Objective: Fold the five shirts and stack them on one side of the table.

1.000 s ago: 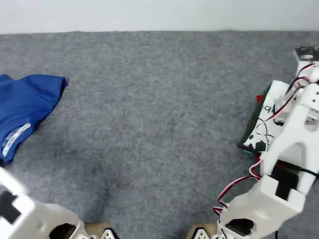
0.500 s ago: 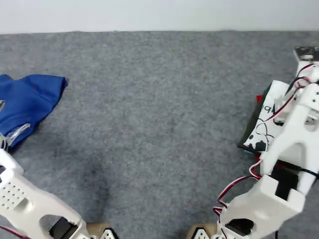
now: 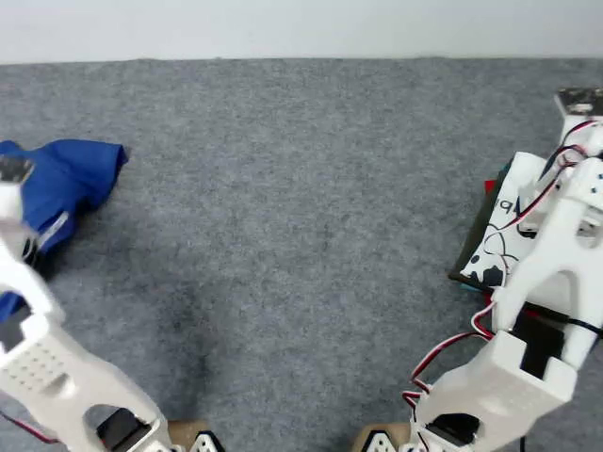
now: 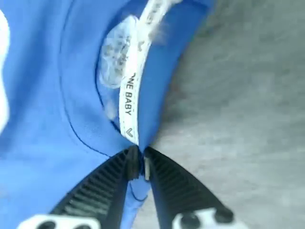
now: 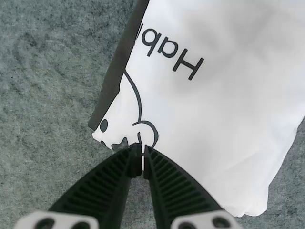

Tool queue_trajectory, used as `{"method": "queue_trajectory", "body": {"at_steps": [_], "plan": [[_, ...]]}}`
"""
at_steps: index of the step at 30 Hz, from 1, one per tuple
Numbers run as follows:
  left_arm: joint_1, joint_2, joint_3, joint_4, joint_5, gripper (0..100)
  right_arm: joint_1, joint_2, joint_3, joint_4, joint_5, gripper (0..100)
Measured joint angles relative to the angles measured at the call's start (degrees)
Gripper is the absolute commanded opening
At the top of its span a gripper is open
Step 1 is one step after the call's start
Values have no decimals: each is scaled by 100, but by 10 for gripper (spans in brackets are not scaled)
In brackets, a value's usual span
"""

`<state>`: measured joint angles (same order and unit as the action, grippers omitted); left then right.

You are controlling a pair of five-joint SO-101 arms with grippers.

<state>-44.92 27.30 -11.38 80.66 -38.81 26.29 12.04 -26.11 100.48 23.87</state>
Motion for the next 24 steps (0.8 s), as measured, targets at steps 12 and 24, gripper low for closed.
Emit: {"method": "queue_trajectory", "body": {"at_steps": [12, 24], "plan": [[3420, -1301, 0, 941, 1354, 14, 0, 0, 0, 0, 0, 9], [6769, -193, -1178, 607, 2215, 14, 0, 0, 0, 0, 0, 9]]}}
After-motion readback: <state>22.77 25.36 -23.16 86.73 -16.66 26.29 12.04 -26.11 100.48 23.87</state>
